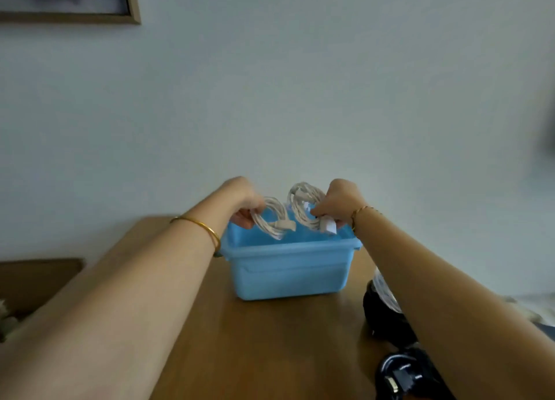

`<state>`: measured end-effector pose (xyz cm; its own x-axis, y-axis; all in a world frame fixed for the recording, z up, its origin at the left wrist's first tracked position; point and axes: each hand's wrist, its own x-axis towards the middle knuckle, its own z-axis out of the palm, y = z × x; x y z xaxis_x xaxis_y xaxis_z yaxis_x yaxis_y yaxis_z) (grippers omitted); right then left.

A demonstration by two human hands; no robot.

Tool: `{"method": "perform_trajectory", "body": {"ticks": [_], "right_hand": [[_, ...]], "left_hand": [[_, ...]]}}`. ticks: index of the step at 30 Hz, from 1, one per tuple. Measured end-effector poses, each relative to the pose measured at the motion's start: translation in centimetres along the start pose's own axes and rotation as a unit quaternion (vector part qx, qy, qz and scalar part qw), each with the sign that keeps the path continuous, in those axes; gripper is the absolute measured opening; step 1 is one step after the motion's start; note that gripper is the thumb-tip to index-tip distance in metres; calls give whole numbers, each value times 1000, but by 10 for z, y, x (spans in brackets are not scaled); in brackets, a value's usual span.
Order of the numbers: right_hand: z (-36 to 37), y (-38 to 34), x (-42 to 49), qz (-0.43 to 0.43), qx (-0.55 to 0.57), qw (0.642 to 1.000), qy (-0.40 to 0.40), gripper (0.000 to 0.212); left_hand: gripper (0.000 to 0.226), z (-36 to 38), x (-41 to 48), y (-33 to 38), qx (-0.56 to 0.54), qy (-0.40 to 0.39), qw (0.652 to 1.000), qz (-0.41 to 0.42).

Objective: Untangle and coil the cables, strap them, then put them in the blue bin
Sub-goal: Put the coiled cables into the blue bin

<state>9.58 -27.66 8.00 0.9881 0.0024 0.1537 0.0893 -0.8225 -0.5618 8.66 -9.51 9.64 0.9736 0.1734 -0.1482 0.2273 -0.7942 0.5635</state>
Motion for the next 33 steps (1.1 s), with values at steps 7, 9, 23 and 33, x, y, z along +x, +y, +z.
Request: {"method": "perform_trajectory", "body": {"ticks": [7, 9, 23, 33], "right_hand": [[28, -10, 17, 3, -159, 983, -90, 37], [28, -8, 19, 23, -142, 982, -121, 35], [-23, -3, -4, -9, -108, 991, -78, 18], [-74, 123, -94, 152, -67, 976, -144, 47]], "left_hand": [[26, 25, 24, 5, 191, -84, 976, -65], [23, 29, 26, 4, 235, -110, 962, -83], [36, 33, -1, 29, 268, -52, 961, 41], [18, 113, -86, 90, 158, 57, 942, 291]]}}
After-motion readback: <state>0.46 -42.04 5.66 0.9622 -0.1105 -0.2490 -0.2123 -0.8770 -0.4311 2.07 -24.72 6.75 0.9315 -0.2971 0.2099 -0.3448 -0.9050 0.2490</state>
